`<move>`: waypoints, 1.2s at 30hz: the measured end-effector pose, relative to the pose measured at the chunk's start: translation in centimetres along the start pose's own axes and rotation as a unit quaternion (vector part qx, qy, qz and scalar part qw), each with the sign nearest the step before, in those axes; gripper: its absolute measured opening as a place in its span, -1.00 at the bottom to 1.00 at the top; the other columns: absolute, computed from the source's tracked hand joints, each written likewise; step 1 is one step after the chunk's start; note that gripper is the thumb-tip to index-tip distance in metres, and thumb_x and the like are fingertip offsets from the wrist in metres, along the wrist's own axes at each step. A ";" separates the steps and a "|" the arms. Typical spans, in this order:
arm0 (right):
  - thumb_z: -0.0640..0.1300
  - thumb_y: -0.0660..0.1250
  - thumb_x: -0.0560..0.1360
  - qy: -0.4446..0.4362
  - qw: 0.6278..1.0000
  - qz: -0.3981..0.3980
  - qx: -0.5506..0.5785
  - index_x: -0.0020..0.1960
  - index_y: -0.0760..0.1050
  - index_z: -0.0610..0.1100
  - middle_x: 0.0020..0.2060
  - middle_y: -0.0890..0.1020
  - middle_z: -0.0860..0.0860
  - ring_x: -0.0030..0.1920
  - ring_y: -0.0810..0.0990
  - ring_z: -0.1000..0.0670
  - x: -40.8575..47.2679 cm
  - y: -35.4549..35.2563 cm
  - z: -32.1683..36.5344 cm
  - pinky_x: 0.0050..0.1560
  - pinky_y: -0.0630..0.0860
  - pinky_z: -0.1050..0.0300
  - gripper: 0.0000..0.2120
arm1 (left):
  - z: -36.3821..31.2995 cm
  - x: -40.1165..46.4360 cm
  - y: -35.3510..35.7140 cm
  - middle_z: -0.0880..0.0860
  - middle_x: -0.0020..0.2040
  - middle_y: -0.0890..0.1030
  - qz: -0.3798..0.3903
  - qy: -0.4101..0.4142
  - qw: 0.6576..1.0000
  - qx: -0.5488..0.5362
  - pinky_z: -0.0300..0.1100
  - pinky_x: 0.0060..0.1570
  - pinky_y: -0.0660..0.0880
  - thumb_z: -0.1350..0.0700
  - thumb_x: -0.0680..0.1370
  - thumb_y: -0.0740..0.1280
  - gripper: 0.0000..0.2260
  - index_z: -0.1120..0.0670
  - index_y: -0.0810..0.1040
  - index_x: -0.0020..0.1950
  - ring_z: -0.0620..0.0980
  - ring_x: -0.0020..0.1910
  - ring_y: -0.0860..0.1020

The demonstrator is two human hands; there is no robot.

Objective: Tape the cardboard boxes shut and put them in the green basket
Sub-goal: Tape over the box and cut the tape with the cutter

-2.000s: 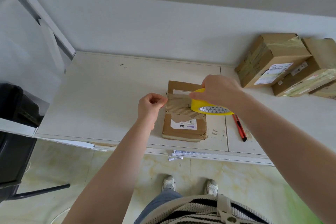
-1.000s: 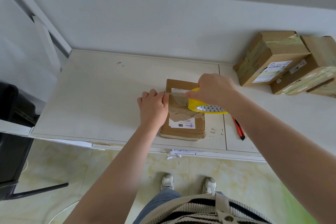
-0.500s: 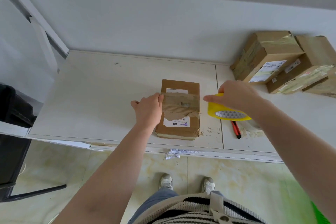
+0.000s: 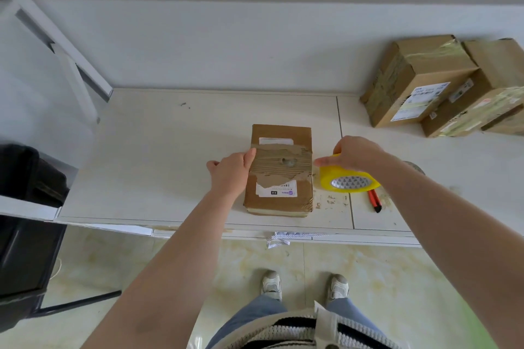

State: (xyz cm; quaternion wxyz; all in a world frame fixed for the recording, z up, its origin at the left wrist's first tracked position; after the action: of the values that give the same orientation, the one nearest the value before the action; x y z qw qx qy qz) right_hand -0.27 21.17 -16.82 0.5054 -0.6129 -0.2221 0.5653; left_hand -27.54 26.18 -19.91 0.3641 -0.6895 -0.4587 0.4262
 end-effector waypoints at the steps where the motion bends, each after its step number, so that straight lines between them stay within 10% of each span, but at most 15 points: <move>1: 0.62 0.22 0.17 0.001 1.000 -0.001 -0.007 -0.30 0.52 -0.03 -0.42 0.59 0.06 -0.36 0.55 0.06 0.0 0.1 0.2 -0.41 0.28 0.20 -0.30 | 0.2 0.2 -0.1 -0.03 -0.34 0.49 0.022 0.001 1.000 -0.014 -0.05 0.01 0.15 -0.19 0.67 -0.14 -0.46 0.03 0.49 -0.21 0.02 -0.25 0.50; 8: 0.59 0.22 0.25 0.020 1.000 -0.001 -0.010 -0.30 0.52 -0.08 -0.42 0.57 0.03 -0.35 0.55 0.04 -0.3 0.6 0.2 -0.40 0.27 0.18 -0.30 | 1.0 -0.5 0.0 -0.01 -0.21 0.55 0.099 0.031 0.988 -0.114 -0.09 0.07 0.09 -0.18 0.67 -0.16 -0.50 -0.05 0.54 -0.02 0.00 -0.09 0.52; 18: 0.62 0.18 0.22 0.025 1.000 -0.002 -0.009 -0.28 0.54 -0.08 -0.41 0.60 0.03 -0.36 0.56 0.03 -0.1 0.9 0.3 -0.39 0.28 0.19 -0.27 | 0.3 -0.8 -1.3 -0.04 -0.37 0.41 0.076 0.014 0.982 0.172 0.05 0.23 0.26 -0.01 0.70 -0.17 -0.55 0.03 0.51 0.11 0.01 -0.33 0.47; 21: 0.63 0.17 0.21 0.026 1.000 -0.009 -0.008 -0.28 0.55 -0.06 -0.40 0.60 0.04 -0.35 0.56 0.04 -0.1 1.0 0.0 -0.40 0.28 0.20 -0.27 | -0.6 -1.8 -3.2 0.02 -0.27 0.51 -0.024 -0.002 0.977 0.214 0.11 0.22 0.29 -0.19 0.65 -0.19 -0.40 0.08 0.56 -0.09 0.06 -0.21 0.50; 24: 0.63 0.17 0.22 0.025 1.000 -0.011 -0.010 -0.28 0.55 -0.07 -0.40 0.59 0.04 -0.36 0.56 0.05 -0.1 1.1 0.0 -0.40 0.27 0.20 -0.27 | -3.4 -2.3 -4.2 0.14 0.13 0.54 -0.167 0.048 0.973 0.154 0.10 0.27 0.30 -0.15 0.64 -0.11 -0.49 0.13 0.49 0.20 0.16 0.17 0.48; 27: 0.61 0.18 0.24 0.026 1.000 -0.010 -0.011 -0.28 0.55 -0.09 -0.42 0.58 0.04 -0.36 0.56 0.04 -0.2 1.0 0.1 -0.41 0.27 0.20 -0.27 | -8.1 -1.5 -3.5 0.18 0.58 0.11 -0.162 0.159 0.973 0.049 0.09 0.54 0.00 -0.11 0.64 -0.13 -0.43 0.16 0.14 0.56 0.16 0.57 0.05; 30: 0.61 0.18 0.24 0.024 1.000 -0.008 -0.013 -0.32 0.51 -0.10 -0.44 0.56 0.04 -0.36 0.55 0.04 -0.3 0.9 0.0 -0.40 0.28 0.19 -0.27 | -10.2 -1.5 -1.2 0.14 0.59 -0.22 -0.150 0.190 0.967 0.085 0.07 0.55 -0.15 -0.09 0.66 -0.13 -0.41 0.19 -0.11 0.60 0.15 0.58 -0.19; 36: 0.60 0.17 0.27 0.025 1.000 -0.001 -0.016 -0.27 0.52 -0.10 -0.38 0.59 0.03 -0.31 0.56 0.03 -0.4 0.9 0.2 -0.37 0.31 0.16 -0.28 | -9.0 -0.1 1.2 0.15 0.59 -0.27 -0.020 0.175 0.970 0.166 0.07 0.55 -0.17 -0.13 0.68 -0.15 -0.40 0.18 -0.26 0.58 0.11 0.56 -0.28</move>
State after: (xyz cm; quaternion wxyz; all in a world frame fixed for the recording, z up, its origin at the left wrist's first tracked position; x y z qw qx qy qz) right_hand -0.81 20.54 -17.36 0.5016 -0.6349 -0.2187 0.5454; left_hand -18.91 24.72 -17.66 0.5566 -0.6737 -0.3246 0.3619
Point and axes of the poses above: each hand's wrist, its own x-axis towards the middle knuckle, its own y-axis out of the palm, z = x × y, the point moved 2 cm from there along x, towards the middle knuckle
